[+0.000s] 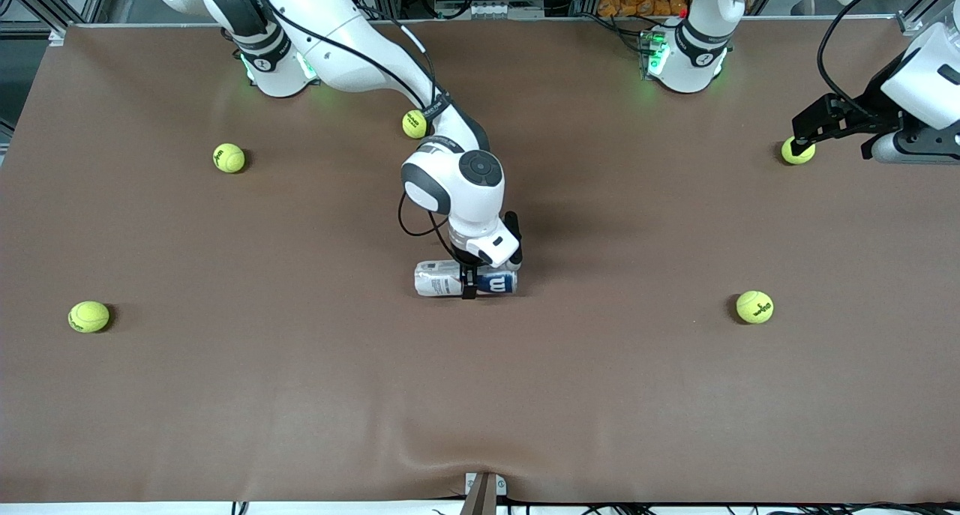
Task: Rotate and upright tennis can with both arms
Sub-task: 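Lower the can onto its side and open the right gripper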
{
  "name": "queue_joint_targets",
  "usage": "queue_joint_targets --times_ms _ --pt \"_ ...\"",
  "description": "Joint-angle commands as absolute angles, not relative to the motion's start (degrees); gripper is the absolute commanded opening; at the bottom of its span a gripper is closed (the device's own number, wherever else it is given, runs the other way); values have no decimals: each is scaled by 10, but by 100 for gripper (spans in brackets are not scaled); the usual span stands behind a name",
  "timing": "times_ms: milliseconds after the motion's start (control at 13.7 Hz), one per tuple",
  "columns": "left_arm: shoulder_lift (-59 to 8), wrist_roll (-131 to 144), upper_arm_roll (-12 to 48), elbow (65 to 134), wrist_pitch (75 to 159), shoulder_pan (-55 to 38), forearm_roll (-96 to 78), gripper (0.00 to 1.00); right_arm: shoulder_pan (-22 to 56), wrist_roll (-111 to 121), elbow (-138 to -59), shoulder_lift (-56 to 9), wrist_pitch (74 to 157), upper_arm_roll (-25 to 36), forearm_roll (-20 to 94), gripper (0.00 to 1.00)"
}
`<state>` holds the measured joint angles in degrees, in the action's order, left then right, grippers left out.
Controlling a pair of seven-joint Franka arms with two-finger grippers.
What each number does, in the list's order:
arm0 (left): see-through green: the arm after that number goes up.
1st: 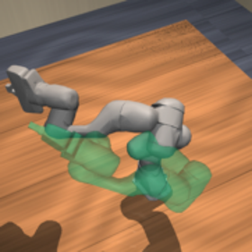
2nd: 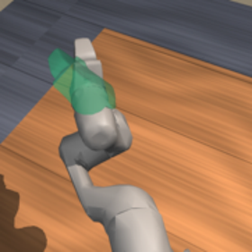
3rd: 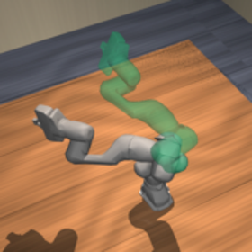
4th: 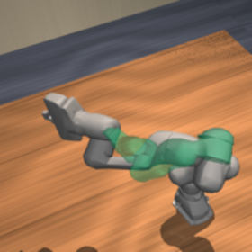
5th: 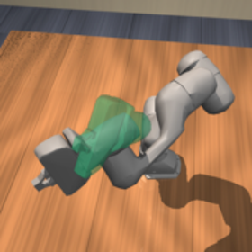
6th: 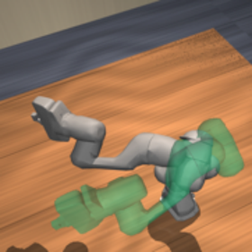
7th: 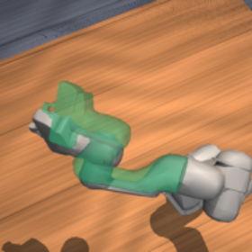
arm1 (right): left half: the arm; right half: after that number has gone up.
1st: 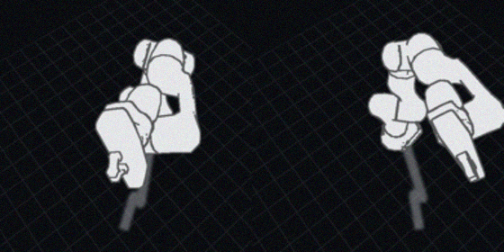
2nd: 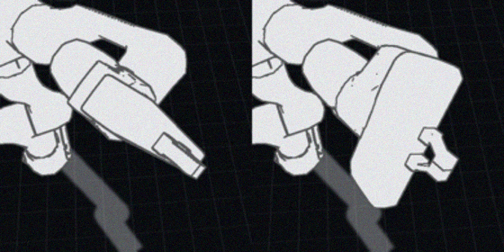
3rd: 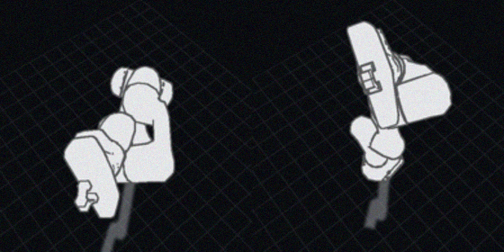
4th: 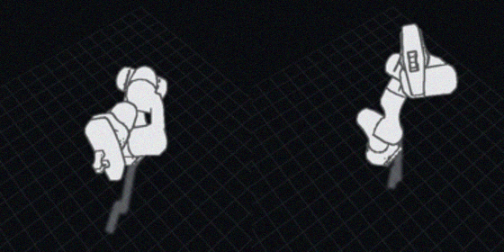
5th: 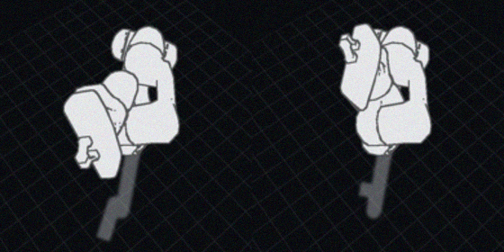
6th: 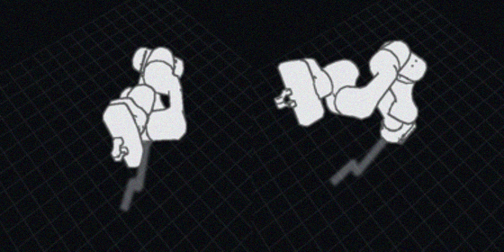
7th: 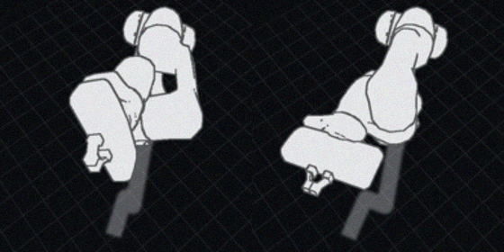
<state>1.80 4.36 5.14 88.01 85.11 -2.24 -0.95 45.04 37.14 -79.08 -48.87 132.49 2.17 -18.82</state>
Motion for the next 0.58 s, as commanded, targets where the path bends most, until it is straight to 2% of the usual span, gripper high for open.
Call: queue_joint_targets --times_ms 0,511 --pt "18 35 53 873 844 -19 -11 100 454 370 -774 -498 1325 25 -203 100" --pt "10 46 53 874 846 -22 -13 100 455 330 -778 -456 1306 21 -175 100"
